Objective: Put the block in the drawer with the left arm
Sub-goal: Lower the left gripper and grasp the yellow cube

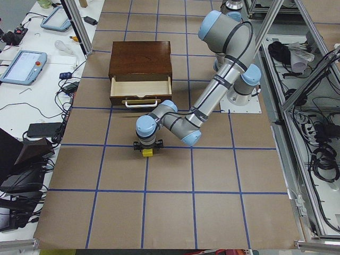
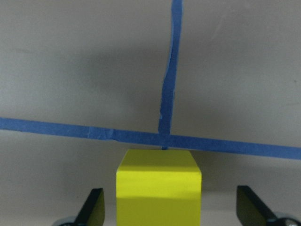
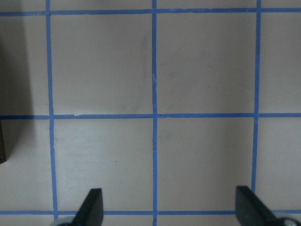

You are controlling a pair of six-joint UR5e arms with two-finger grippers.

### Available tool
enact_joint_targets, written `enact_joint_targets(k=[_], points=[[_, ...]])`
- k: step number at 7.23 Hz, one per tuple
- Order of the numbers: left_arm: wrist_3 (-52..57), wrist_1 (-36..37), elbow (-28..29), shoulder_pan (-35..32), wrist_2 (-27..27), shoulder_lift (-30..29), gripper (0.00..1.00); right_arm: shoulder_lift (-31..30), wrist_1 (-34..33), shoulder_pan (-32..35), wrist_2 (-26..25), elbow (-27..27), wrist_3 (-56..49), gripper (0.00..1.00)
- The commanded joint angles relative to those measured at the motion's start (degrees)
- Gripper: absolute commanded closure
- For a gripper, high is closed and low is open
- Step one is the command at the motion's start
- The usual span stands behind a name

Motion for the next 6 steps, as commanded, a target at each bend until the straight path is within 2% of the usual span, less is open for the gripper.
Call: enact_joint_targets(k=[1, 2, 3, 5, 6], points=[[-0.05, 0.34, -0.07, 0.0, -0.12, -0.38, 0.03, -0.01, 0.0, 0.05, 0.07, 0.0, 0.0, 0.0], [-0.05, 1.91, -0.15, 0.0, -0.13, -0.99, 0.03, -0.01, 0.0, 0.05, -0.02, 0.0, 0.0, 0.0], [0.04, 2.1, -0.16, 0.0, -0.13, -1.26, 0.07, 0.07, 0.0, 0.05, 0.07, 0.0, 0.0, 0.0], [0.04, 2.45, -0.16, 0.0, -0.21, -1.35, 0.19, -0.01, 0.0, 0.05, -0.02, 0.0, 0.0, 0.0], [0.12, 2.45, -0.24, 0.0, -0.13, -1.35, 0.29, -0.01, 0.0, 0.05, -0.02, 0.0, 0.0, 0.0]])
